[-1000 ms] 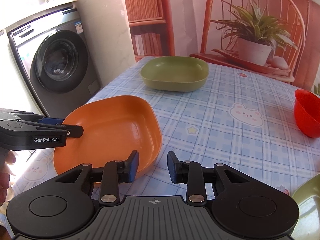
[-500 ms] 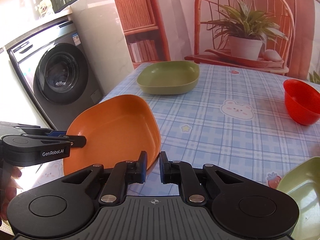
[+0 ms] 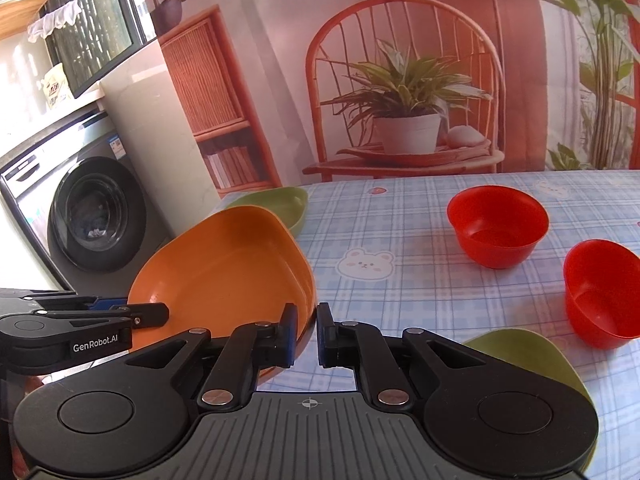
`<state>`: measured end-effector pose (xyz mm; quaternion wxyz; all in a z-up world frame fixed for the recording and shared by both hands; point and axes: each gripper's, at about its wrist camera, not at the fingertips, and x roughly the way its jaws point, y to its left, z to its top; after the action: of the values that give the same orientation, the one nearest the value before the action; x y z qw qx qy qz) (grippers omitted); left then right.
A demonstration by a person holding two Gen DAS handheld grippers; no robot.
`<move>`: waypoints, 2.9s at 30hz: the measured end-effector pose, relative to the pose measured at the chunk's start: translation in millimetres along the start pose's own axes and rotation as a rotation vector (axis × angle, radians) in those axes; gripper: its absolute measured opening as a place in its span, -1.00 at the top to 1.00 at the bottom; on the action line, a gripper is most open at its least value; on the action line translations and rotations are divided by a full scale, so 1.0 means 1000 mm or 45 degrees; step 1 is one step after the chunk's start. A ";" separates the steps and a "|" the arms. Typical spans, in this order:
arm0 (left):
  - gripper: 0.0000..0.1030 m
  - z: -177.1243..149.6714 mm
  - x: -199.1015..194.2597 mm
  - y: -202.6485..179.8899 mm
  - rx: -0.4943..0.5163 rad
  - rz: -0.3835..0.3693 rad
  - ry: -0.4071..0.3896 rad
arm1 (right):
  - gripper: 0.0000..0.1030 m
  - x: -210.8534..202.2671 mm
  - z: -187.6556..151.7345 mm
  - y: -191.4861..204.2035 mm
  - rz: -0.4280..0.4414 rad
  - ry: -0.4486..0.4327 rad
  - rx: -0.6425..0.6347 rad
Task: Organize plates and bowls
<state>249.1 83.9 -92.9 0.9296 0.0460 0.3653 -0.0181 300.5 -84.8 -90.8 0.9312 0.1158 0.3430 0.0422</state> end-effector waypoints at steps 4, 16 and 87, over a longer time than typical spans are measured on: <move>0.62 0.004 -0.002 -0.038 0.034 -0.057 -0.015 | 0.84 -0.022 0.004 -0.033 -0.047 -0.039 0.061; 0.61 -0.009 0.004 -0.124 0.052 -0.184 0.046 | 0.86 -0.067 -0.016 -0.117 -0.183 -0.072 0.197; 0.61 -0.035 0.015 -0.137 -0.028 -0.153 0.091 | 0.87 -0.086 -0.081 -0.141 -0.224 0.026 0.199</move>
<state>226.7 -49.3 -138.8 0.9136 0.0144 0.4007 -0.0681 182.5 -219.7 -130.7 0.9159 0.1572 0.3636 -0.0654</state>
